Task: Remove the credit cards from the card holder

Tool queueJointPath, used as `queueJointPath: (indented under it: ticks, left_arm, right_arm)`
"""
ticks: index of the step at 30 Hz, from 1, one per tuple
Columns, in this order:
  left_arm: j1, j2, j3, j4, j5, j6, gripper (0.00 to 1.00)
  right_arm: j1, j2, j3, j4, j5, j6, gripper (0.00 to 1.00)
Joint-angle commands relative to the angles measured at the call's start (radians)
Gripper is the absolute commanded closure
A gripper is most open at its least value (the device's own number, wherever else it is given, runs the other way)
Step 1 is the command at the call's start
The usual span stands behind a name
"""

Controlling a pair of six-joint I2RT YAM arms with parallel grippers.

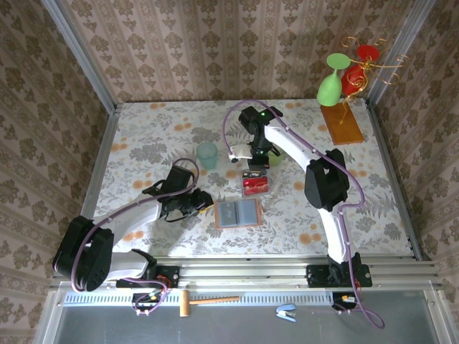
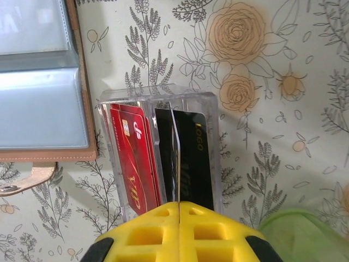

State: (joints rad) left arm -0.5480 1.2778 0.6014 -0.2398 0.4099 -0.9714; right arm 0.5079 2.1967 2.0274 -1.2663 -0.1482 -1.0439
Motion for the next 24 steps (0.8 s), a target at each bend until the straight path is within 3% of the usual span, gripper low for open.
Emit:
queueJointPath:
  ticks: [1, 19, 24]
  left_arm:
    - [0.008, -0.016, -0.015, -0.008, -0.003, 0.015, 0.72]
    - [0.011, -0.004, -0.022, 0.010, 0.006, 0.011, 0.72]
    - [0.011, 0.000, -0.020, 0.019, 0.011, 0.009, 0.72]
  right_arm:
    - [-0.006, 0.047, 0.067, -0.071, -0.040, 0.020, 1.00]
    - [-0.037, 0.232, 0.368, -0.163, -0.059, 0.206, 1.00]
    - [-0.037, 0.248, 0.390, -0.209, -0.060, 0.193, 1.00]
